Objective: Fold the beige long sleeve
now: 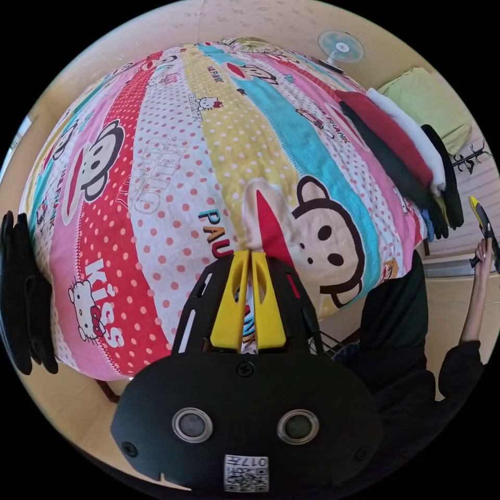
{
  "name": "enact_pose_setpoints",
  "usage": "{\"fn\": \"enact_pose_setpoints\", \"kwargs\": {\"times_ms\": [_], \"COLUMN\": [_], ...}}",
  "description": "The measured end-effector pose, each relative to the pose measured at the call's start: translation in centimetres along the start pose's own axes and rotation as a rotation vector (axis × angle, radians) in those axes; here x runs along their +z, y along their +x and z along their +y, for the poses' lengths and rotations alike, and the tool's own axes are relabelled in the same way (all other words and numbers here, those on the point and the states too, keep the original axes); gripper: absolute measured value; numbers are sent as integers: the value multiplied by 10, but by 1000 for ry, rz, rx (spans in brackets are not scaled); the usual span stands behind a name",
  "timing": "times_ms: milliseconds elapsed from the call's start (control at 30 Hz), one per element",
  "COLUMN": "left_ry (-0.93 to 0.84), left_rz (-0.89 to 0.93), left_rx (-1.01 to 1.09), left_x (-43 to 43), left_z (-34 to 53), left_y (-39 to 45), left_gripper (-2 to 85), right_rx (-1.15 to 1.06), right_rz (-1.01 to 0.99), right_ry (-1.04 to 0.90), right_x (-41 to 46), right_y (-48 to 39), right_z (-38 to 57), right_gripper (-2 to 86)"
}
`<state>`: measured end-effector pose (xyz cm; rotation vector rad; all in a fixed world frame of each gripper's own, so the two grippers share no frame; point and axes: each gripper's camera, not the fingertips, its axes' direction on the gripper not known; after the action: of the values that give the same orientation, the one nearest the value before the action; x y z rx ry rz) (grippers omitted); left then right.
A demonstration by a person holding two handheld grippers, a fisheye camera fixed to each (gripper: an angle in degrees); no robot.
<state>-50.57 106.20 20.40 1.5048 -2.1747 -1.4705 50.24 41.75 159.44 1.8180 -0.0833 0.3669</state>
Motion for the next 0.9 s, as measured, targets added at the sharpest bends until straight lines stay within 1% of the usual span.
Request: {"fn": "enact_pose_setpoints", "kwargs": {"times_ms": [67, 167, 233, 267, 300, 333, 367, 400, 433, 467, 500, 567, 633, 667, 700, 733, 767, 800, 833, 900], "left_ry": [35, 105, 128, 132, 135, 138, 144, 148, 151, 155, 158, 163, 171, 172, 174, 177, 183, 185, 185, 207], "left_rz": [23, 81, 133, 176, 222, 245, 291, 342, 369, 422, 472, 529, 564, 562, 549, 542, 528, 523, 528, 571], "left_rx": [-4, -3, -1, 0, 1, 1, -2, -7, -11, -20, -22, -23, -19, -13, -5, 0, 7, 6, -1, -61], "left_x": [5, 11, 14, 16, 18, 19, 22, 24, 26, 29, 31, 35, 36, 35, 32, 30, 27, 24, 23, 17], "left_z": [9, 27, 35, 38, 41, 42, 45, 47, 48, 49, 51, 52, 53, 54, 55, 56, 58, 60, 61, 68], "left_y": [-4, -15, -25, -34, -44, -49, -59, -70, -75, -86, -95, -108, -116, -118, -118, -117, -117, -120, -122, -141], "left_gripper": [-10, -10, -10, -10, -10, -10, -9, -9, -9, -9, -8, -8, -8, -8, -9, -9, -10, -10, -10, -10], "right_rx": [-39, -30, 85, 146, 260, 339, 468, 532, 549, 586, 626, 640, 578, 456, 319, 248, 90, -66, -139, -387], "right_rz": [-47, -124, -77, -119, -231, -288, -394, -494, -545, -694, -907, -1123, -1136, -1133, -1110, -1081, -1027, -1022, -1034, -1063], "right_ry": [-12, -115, -219, -267, -222, -184, -137, -134, -131, -111, -69, -48, -49, -72, -137, -169, -224, -282, -318, -544], "right_x": [10, 56, 103, 133, 141, 139, 135, 134, 134, 135, 141, 157, 157, 153, 151, 150, 145, 143, 144, 170], "right_y": [1, 3, 20, 39, 64, 76, 95, 106, 111, 120, 125, 116, 85, 47, -1, -28, -87, -148, -179, -293], "right_z": [-34, -83, -98, -100, -94, -90, -82, -80, -80, -78, -76, -80, -96, -115, -134, -142, -154, -155, -151, -105], "right_gripper": [135, 141, 137, 133, 126, 120, 104, 84, 72, 47, 38, 27, 16, 8, 1, 0, -1, -3, -4, 0]}}
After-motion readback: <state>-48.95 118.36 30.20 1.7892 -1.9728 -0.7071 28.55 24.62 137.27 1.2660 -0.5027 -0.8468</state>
